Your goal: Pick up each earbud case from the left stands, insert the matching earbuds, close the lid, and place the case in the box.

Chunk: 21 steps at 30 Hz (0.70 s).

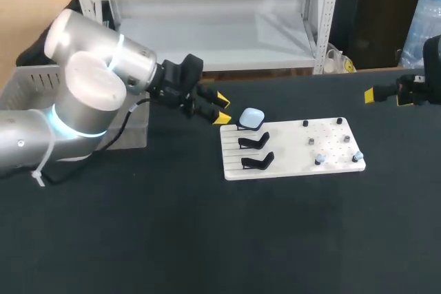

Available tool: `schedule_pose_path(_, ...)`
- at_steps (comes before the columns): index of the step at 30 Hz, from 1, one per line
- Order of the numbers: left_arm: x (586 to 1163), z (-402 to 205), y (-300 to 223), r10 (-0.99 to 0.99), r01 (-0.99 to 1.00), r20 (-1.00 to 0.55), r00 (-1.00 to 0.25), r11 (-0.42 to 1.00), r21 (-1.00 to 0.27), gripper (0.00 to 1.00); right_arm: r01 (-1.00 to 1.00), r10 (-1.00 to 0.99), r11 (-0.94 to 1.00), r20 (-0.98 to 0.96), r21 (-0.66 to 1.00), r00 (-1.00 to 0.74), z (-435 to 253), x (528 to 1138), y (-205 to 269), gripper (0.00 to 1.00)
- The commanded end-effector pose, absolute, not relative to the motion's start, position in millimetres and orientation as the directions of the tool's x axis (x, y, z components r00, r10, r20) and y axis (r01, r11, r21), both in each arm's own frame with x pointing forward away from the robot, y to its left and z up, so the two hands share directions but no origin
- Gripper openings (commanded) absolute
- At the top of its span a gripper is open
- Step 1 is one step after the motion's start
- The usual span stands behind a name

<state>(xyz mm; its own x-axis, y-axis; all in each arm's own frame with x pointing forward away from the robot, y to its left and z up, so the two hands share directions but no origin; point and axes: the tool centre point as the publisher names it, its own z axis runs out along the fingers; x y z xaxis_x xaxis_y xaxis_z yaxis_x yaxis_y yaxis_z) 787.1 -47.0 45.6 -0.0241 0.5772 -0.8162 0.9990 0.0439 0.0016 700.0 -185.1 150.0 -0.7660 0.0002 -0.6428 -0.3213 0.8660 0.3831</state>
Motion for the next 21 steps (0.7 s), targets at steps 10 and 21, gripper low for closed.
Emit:
schedule_pose_path(10, 793.8, 35.1, -67.2, 0.572, 1.000, -0.820, -0.022, 0.010, -0.020, 0.51, -0.321, 0.000, 0.866, -0.643, 0.383, -0.766, 150.0, 700.0, -185.1, 1.00)
schedule_pose_path(21, 792.2, 28.3, -80.6, 0.574, 1.000, -0.819, -0.019, -0.009, -0.029, 0.50, -0.321, 0.000, 0.866, -0.643, 0.383, -0.766, 150.0, 700.0, -185.1, 1.00)
